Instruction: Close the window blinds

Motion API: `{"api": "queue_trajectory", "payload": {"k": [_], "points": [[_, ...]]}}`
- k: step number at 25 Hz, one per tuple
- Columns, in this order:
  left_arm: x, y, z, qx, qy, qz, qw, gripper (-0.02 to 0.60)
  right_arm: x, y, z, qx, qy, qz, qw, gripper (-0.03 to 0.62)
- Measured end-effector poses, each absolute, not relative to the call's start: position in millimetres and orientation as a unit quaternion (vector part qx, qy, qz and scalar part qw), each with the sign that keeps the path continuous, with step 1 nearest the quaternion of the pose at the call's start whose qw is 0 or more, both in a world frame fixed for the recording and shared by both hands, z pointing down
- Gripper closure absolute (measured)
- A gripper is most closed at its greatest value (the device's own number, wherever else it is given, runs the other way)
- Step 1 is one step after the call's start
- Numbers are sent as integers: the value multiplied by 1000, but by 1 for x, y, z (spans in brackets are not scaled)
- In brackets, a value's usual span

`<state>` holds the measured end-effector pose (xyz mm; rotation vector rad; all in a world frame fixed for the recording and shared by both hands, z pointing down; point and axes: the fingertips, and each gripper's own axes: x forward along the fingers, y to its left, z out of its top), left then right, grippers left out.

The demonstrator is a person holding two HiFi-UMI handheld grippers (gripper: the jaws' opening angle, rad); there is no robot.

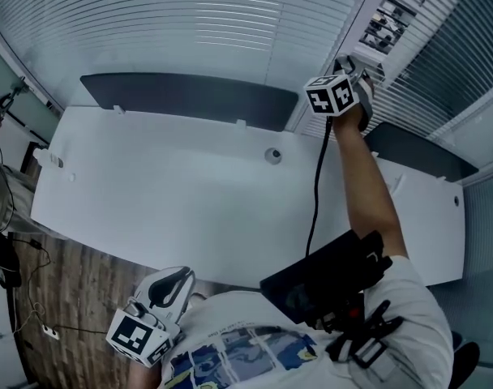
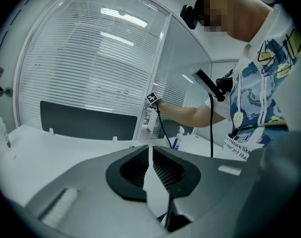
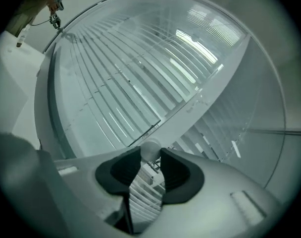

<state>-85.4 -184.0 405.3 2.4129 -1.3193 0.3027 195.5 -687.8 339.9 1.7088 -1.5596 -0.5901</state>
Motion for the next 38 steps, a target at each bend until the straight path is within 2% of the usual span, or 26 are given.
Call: {"api": "queue_trajectory", "payload": {"k": [3,8,11,15,20,24,28,38], "points": [[-82,-186,404,860,-463,104,187,552,195,-687,338,670,-619,-215,349,471],[-78,-188,403,862,-459,103,187,552,192,-680,331,679,-686,-119,233,465],[-78,-189,402,862,-460,103,186,552,191,-680,326,675,-704,-86,202,465],[-79,-187,402,860,-464,103,187,552,191,-682,326,681,-691,-102,220,470],[-82,-185,404,857,-468,108,187,552,190,-686,331,667,-632,-223,325,471],[-85,-184,402,853,-475,106,188,552,188,-686,334,655,-603,-272,365,472],[-83,-187,398,855,-475,104,179,552,188,-687,332,657,-612,-264,353,470],[-91,-182,391,860,-474,102,161,552,173,-630,327,641,-707,-159,254,468]]}}
